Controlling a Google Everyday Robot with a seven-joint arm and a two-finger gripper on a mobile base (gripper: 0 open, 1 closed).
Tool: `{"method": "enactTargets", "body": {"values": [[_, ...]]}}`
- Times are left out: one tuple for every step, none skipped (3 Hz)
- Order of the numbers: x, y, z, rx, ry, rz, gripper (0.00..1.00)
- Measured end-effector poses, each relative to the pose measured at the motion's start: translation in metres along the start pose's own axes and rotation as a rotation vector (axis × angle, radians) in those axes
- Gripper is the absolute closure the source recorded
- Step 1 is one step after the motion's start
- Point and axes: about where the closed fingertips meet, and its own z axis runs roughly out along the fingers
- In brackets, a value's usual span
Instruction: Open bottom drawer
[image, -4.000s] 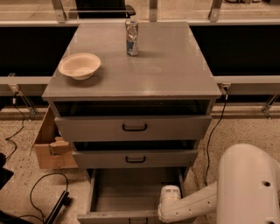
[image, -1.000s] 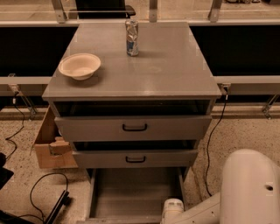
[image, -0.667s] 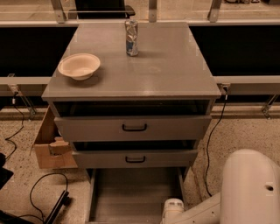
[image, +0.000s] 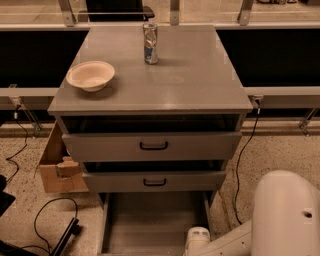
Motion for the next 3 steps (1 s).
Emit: {"method": "enactTargets", "body": {"values": [[0.0,0.0,0.0,0.0,0.0,0.0,1.0],[-0.0001,-0.0002,0.0,0.0,0.0,0.0,0.81],[-0.0003,-0.0005,0.0,0.0,0.0,0.0,0.59]]}}
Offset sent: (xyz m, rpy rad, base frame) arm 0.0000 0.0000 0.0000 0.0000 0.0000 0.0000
